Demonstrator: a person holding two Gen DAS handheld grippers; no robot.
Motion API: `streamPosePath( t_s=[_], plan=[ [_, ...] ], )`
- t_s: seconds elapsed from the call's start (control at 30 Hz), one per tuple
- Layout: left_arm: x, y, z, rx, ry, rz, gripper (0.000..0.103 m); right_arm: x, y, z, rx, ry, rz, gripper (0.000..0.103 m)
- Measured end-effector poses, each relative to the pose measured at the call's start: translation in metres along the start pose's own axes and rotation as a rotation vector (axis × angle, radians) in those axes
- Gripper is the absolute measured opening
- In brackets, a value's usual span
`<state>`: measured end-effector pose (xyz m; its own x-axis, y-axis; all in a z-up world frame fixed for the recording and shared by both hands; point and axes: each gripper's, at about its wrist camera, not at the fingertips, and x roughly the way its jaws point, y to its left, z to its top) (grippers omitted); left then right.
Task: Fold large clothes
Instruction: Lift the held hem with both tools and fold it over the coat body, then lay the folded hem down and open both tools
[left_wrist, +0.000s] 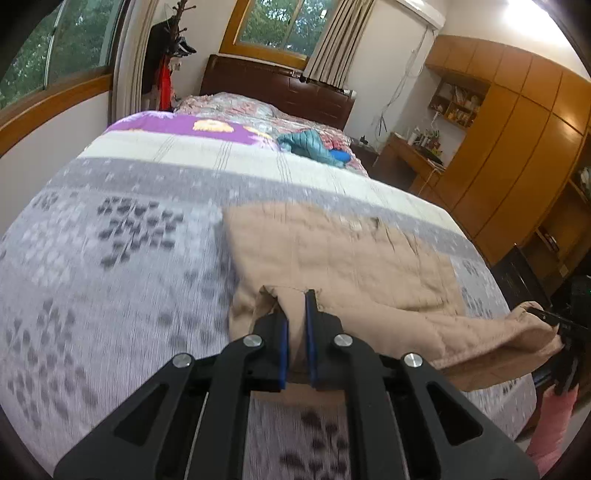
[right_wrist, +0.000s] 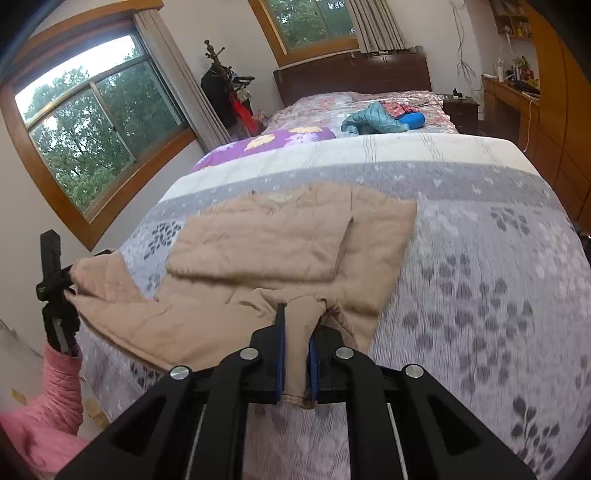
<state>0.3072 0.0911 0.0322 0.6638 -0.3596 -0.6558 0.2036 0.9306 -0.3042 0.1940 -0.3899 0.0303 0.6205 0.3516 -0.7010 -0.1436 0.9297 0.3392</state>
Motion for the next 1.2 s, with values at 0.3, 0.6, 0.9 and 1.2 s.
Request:
streamPosePath(
  t_s=[0.3,0.6,0.9,1.2],
  plan=[
    [0.083,0.005,0.064,-0.025,0.045,0.041,0.007,0.062,-0.041,0.069,0.082,0.068,0.000,0.010],
    [0.163,0.037,0.095,-0.094,0.108,0.075,0.007,0.123,-0.079,0.105,0.159,0.132,-0.016,0.010],
    [0.215,0.047,0.098,-0.112,0.187,0.113,0.007,0.177,-0.109,0.122,0.221,0.211,-0.036,0.010],
    [0.237,0.062,0.097,-0.162,0.242,0.088,0.010,0.196,-0.131,0.119,0.310,0.236,0.023,0.016]
  ],
)
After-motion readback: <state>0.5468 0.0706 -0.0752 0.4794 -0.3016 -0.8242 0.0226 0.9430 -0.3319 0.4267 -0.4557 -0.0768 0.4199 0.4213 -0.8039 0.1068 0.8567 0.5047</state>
